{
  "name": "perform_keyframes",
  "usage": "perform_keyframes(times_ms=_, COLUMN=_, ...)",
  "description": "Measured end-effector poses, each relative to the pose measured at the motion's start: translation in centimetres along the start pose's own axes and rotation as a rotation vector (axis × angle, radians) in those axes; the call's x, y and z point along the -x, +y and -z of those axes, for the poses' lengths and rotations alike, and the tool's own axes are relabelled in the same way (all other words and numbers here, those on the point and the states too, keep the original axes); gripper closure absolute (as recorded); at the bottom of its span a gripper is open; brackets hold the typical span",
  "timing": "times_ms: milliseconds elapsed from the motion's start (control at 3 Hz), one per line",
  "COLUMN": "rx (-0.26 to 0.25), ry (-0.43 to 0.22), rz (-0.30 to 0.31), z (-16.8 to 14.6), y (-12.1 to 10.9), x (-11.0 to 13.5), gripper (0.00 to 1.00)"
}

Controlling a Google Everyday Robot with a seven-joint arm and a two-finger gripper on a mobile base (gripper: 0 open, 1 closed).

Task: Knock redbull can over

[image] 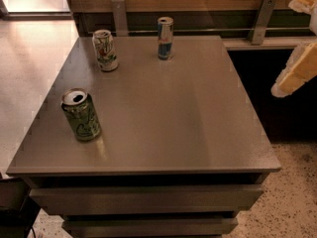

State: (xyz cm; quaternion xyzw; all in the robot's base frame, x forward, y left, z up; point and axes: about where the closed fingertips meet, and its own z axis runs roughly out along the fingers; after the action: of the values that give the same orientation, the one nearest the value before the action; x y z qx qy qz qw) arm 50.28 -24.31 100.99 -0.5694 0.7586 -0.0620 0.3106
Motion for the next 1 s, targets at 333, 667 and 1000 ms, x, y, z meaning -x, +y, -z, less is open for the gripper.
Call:
perform_keyframes(times_ms=333, rx=-0.058, ry=-0.156, rz=-0.025, z=-2.2, y=-2.8, x=1.0, gripper=0.00)
perform_keyframes(times_ms=667, rx=-0.067, ry=-0.322, rz=-0.082, z=-4.9, y=-4.6, x=2.4, gripper=0.00)
perform_keyframes(times_ms=1000, rx=-0.039, ry=-0.494, rz=-0.159, z=-7.5, y=-6.0, x=4.0, gripper=0.00)
